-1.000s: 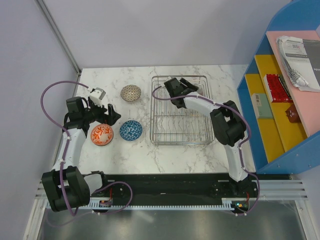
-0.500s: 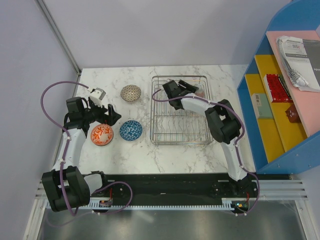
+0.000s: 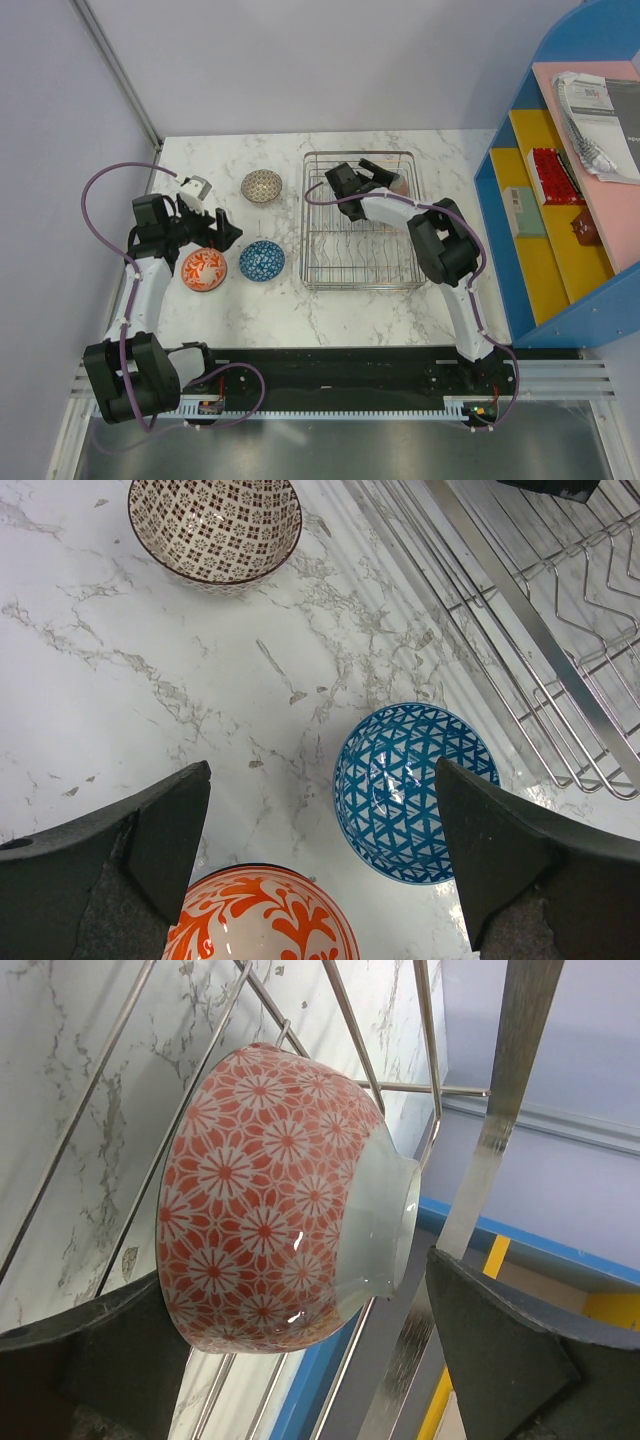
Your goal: Load the bowls into the dish rack
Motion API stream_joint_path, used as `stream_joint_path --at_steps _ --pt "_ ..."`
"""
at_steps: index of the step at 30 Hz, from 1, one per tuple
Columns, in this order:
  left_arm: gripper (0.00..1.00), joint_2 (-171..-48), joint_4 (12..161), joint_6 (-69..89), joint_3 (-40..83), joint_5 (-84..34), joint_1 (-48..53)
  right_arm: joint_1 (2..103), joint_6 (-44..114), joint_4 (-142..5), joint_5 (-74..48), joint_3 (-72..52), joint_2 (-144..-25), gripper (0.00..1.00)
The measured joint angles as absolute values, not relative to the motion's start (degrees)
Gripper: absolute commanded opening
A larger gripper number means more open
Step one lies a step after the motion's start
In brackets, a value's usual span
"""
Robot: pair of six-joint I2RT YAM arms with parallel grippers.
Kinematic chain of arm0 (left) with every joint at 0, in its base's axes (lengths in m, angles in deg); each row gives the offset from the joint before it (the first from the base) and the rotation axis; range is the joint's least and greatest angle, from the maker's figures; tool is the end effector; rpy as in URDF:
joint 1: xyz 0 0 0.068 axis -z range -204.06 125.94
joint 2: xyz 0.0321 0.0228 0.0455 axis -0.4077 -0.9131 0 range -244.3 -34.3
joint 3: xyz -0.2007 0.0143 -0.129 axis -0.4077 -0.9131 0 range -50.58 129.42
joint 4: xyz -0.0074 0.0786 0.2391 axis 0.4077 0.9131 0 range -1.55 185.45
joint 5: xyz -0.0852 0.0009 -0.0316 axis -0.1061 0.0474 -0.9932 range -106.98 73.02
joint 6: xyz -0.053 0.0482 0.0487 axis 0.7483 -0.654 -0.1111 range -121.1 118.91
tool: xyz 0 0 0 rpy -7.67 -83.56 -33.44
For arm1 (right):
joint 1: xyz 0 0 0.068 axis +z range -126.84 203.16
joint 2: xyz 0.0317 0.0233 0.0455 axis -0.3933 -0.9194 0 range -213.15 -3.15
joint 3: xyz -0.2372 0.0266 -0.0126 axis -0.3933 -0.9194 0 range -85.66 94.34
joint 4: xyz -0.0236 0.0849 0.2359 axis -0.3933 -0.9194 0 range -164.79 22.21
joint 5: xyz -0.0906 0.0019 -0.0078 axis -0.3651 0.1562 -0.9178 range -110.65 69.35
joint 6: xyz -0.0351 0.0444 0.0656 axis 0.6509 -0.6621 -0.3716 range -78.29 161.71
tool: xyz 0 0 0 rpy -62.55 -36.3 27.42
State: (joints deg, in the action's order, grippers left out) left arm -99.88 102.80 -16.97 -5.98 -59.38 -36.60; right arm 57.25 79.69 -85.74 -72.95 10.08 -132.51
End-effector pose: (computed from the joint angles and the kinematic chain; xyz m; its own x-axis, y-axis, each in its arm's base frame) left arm 0.2772 0.0087 0.2184 -0.4400 0.1091 -0.8914 0.5166 0.8427 -0.1519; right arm 0.4224 0.2126 0.1158 -0.5510 -0.8274 -0.1086 -0.3484 0.3463 -0.8710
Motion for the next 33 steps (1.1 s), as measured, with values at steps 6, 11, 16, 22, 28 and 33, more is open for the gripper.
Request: stream_joint_path --at_steps 6,11,16,22,28,33 --pt "1.0 -99.86 102.8 -16.97 -6.0 -59.4 -36.84 57.25 78.94 -89.22 -71.0 11.7 -132.51 0.98" --pt "1.0 -99.86 102.8 -16.97 -6.0 -59.38 -36.86 57.42 76.41 -94.84 -62.72 15.37 -132.51 0.98" --pt "1.0 -99.42 102.78 -16.97 -6.39 -59.4 -36.97 57.38 76.32 -98.92 -59.07 16.81 -132.47 0.98" --pt "1.0 -99.37 102.76 -16.97 -6.7 -59.46 -37.23 57.14 76.76 -99.71 -59.83 16.88 -132.47 0.98" --pt "1.0 -99.37 102.76 -16.97 -6.74 -59.57 -37.23 57.16 78.11 -99.67 -58.78 17.08 -132.54 0.98" --pt "1.0 -99.37 102.76 -16.97 -6.74 -59.59 -37.47 56.81 78.18 -105.33 -52.25 20.9 -132.54 0.98"
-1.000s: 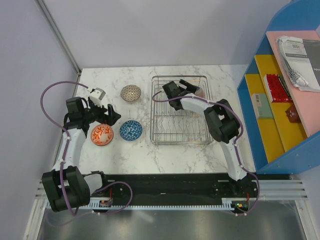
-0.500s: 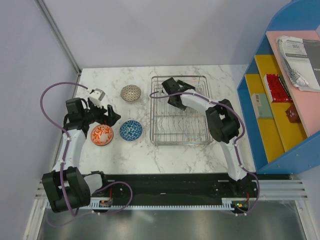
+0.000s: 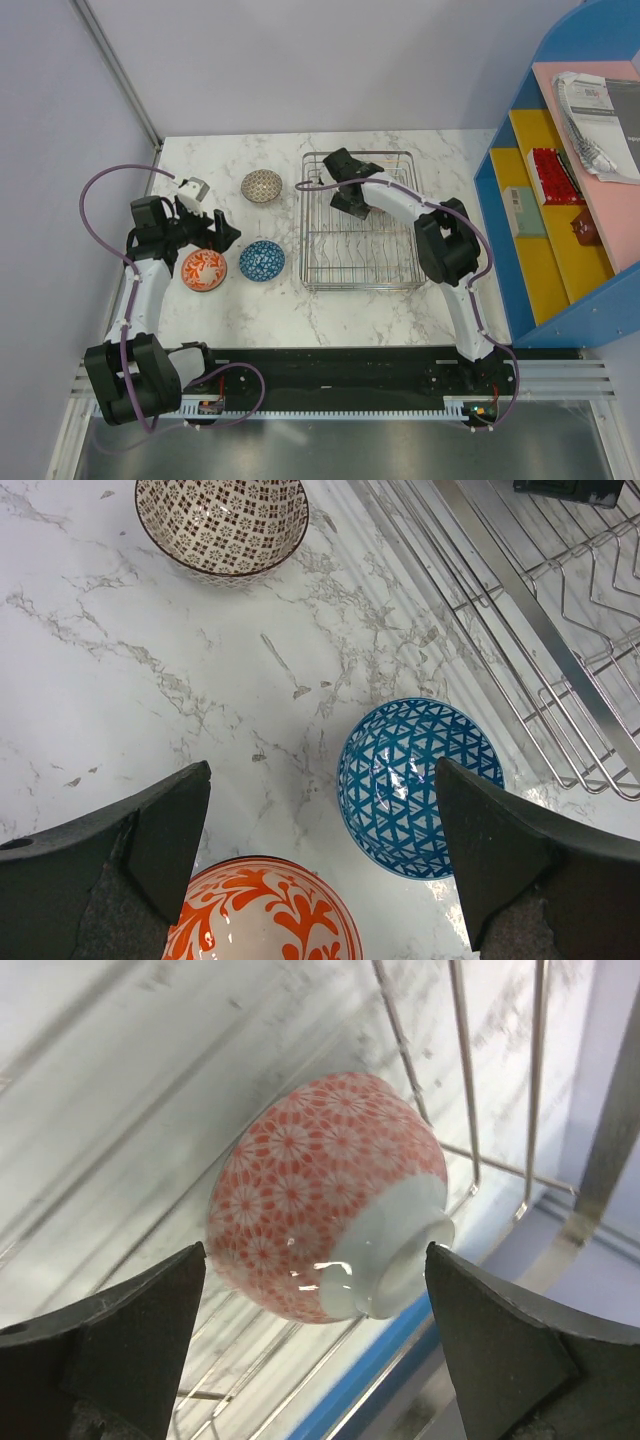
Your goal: Load the bowls into the dish rack
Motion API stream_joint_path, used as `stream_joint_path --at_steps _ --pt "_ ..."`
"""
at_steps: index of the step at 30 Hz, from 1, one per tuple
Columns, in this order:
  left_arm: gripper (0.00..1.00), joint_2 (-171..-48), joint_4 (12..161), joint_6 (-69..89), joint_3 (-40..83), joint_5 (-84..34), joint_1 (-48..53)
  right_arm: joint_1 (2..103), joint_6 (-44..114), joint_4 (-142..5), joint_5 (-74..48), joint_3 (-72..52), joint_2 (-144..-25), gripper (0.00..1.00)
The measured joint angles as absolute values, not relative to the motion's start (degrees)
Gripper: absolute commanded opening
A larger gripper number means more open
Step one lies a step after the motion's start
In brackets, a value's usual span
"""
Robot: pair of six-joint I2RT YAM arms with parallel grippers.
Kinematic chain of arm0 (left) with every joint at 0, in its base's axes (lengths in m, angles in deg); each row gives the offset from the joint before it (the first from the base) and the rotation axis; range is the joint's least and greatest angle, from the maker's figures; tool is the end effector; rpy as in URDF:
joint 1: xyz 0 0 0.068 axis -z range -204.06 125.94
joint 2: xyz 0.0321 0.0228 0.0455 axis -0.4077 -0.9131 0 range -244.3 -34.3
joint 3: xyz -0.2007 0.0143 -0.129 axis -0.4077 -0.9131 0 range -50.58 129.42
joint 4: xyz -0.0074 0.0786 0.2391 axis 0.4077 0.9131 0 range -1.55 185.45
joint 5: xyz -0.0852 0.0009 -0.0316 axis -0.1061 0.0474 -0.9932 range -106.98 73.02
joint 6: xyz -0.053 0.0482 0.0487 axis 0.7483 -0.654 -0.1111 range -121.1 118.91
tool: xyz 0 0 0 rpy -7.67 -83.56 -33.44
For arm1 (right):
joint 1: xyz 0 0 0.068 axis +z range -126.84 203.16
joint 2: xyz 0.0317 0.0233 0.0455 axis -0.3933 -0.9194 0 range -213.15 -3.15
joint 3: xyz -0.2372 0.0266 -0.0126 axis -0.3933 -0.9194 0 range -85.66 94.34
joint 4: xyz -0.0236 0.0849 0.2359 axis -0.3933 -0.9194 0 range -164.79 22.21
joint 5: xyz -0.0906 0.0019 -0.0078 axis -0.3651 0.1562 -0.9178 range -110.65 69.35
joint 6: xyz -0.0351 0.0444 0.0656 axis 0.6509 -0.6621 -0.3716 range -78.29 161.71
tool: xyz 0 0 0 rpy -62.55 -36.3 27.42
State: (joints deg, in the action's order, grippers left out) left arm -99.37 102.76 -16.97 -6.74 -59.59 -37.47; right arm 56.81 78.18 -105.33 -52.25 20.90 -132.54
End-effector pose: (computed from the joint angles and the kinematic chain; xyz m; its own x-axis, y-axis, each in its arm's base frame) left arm 0.2747 0.0122 0.2162 -0.4440 0.1011 -0.8903 0.5058 0.8484 -0.1559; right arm 0.4166 0.2290 0.1336 -0.4294 -0.8941 -0.1270 -0.6362 0.3993 -0.6601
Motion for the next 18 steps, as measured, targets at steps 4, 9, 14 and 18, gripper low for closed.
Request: stream_joint_path --at_steps 4,9,14,18 --pt "1.0 -99.35 102.76 -16.97 -6.74 -59.62 -37.56 57.09 78.07 -108.41 -45.93 22.8 -132.54 0.98" --pt "1.0 -99.35 102.76 -16.97 -6.74 -59.62 -37.67 57.05 77.65 -109.89 -44.36 24.0 -132.54 0.98" --pt "1.0 -99.26 102.76 -16.97 -6.76 -59.64 -37.86 56.4 76.89 -107.49 -47.37 23.68 -132.54 0.98" --pt "1.0 -99.11 102.76 -16.97 -6.76 -59.75 -37.86 55.61 76.69 -102.49 -52.38 22.41 -132.54 0.98"
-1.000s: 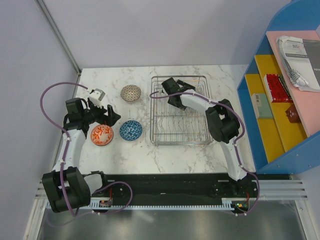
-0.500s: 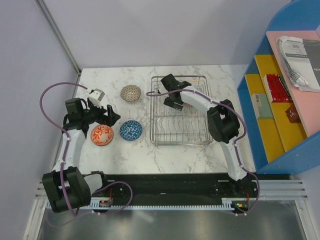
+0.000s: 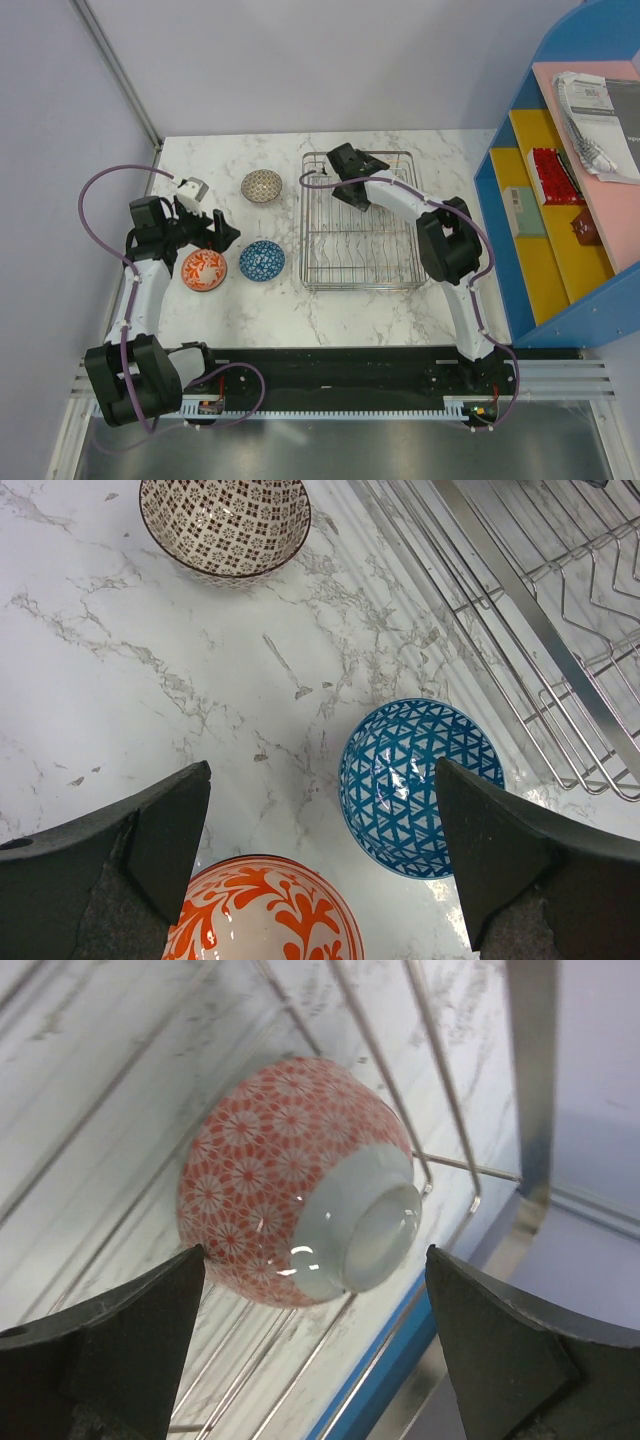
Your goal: Load the bowls into the dish rack
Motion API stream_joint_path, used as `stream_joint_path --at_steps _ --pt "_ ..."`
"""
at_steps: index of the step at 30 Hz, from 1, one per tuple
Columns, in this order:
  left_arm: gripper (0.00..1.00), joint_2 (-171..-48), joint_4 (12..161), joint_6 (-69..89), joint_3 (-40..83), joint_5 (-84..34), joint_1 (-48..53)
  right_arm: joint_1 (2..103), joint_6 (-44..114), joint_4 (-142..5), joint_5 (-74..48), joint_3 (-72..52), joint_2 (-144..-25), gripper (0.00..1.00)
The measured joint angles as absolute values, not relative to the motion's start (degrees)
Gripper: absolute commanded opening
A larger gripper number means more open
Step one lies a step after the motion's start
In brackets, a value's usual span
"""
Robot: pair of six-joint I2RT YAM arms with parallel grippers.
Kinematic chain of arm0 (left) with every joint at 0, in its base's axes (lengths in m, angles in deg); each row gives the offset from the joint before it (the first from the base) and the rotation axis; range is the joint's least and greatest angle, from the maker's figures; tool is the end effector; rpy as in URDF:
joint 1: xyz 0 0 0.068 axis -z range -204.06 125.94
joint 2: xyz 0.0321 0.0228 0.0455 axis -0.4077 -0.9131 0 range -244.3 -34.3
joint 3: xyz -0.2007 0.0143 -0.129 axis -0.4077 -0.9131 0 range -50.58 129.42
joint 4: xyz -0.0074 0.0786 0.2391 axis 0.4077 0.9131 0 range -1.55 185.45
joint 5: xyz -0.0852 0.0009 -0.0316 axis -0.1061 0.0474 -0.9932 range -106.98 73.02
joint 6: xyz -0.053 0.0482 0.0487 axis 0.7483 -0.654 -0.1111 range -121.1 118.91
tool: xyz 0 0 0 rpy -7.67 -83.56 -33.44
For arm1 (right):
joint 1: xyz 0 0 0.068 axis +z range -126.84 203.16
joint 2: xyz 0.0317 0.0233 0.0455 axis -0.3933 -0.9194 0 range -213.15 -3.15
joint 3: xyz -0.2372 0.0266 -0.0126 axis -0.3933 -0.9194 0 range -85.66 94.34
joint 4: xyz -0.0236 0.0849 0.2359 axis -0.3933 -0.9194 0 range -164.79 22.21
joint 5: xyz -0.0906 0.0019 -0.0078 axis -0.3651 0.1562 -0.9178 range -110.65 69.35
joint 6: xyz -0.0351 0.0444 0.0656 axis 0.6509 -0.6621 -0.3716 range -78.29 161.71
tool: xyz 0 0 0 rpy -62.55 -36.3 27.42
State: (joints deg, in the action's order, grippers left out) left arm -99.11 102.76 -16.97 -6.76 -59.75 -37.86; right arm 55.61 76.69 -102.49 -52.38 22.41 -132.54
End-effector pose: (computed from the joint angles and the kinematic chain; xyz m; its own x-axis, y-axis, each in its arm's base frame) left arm 0.2741 0.0138 0.2173 -0.4405 0.0986 -0.8923 0.5026 0.8506 -0.1542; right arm 0.4297 0.2254 0.1456 -0.4538 -0.8665 -0.2080 -0.5719 0.4622 -0.6777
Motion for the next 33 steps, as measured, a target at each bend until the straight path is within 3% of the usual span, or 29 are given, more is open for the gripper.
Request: stream_joint_path --at_steps 14,22,27,33 --pt "1.0 -102.3 102.39 -16.97 -5.19 -61.1 -37.86 54.6 76.43 -95.88 -59.15 18.69 -132.23 0.98" --pt "1.0 -125.36 101.12 -13.85 14.55 -59.53 -37.34 54.3 69.11 -102.94 -42.65 17.12 -120.97 0.98" --pt "1.0 -138.13 101.65 -12.86 29.08 -51.24 -33.95 54.52 65.26 -103.47 -32.2 17.14 -110.5 0.98" --pt "1.0 -149.43 104.73 -12.95 41.08 -42.17 -27.44 54.82 62.62 -103.88 -26.04 17.36 -107.18 0.98"
